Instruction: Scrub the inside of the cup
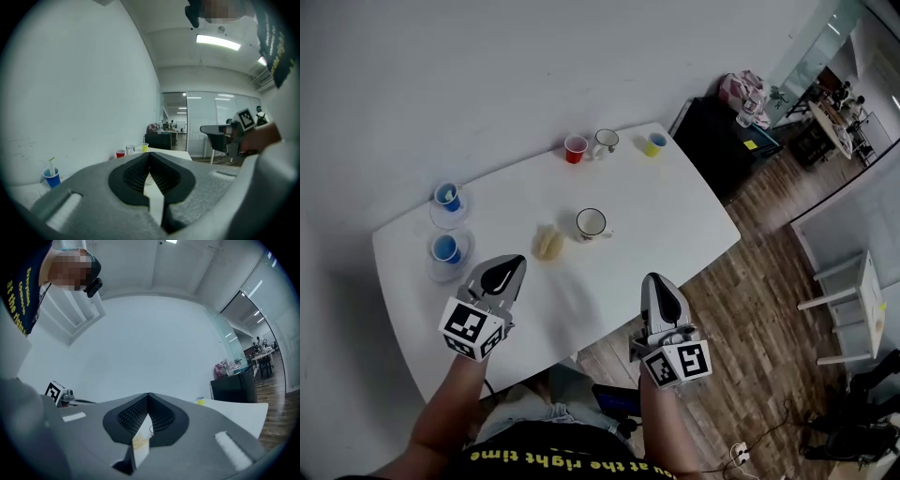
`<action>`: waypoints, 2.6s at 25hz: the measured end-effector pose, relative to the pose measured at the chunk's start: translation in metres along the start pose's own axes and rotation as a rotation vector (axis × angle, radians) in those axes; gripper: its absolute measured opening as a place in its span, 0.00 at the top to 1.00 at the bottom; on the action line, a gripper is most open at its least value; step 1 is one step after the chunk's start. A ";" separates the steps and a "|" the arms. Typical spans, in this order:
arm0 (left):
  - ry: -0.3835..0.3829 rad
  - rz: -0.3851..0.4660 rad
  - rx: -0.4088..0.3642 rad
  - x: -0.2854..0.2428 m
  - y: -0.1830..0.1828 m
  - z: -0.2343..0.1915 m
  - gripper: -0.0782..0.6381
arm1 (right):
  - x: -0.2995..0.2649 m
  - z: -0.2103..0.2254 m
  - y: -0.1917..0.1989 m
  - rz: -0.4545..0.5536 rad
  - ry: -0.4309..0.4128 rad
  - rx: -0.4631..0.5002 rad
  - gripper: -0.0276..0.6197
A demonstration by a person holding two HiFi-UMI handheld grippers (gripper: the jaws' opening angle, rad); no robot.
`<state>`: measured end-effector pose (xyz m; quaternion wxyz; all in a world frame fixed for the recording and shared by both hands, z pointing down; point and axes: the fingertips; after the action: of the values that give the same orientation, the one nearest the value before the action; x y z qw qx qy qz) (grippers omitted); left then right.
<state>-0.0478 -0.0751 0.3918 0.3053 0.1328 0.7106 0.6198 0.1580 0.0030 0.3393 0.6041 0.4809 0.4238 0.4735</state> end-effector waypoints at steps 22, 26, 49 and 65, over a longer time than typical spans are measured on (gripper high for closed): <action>-0.110 -0.125 0.021 -0.078 0.034 -0.032 0.89 | -0.091 0.046 0.024 -0.103 -0.214 0.023 0.95; -0.108 -0.142 0.029 -0.084 0.043 -0.036 0.89 | -0.097 0.039 0.029 -0.118 -0.216 0.024 0.95; -0.093 -0.373 0.035 -0.132 0.126 -0.043 0.55 | -0.140 0.020 0.052 -0.168 -0.276 0.031 0.90; -0.073 -0.501 -0.156 -0.163 0.169 -0.025 0.41 | -0.157 0.018 0.074 -0.202 -0.307 -0.005 0.90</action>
<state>0.0316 -0.1540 0.5995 0.4843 -0.0489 0.6599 0.5724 0.1334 -0.1478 0.4238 0.7075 0.5008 0.3716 0.3326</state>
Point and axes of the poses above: the fingertips, and each gripper's own axes: x backward along the fingers, z to its right, y out of its underside, and after that the axes turned 6 degrees about -z, right-handed
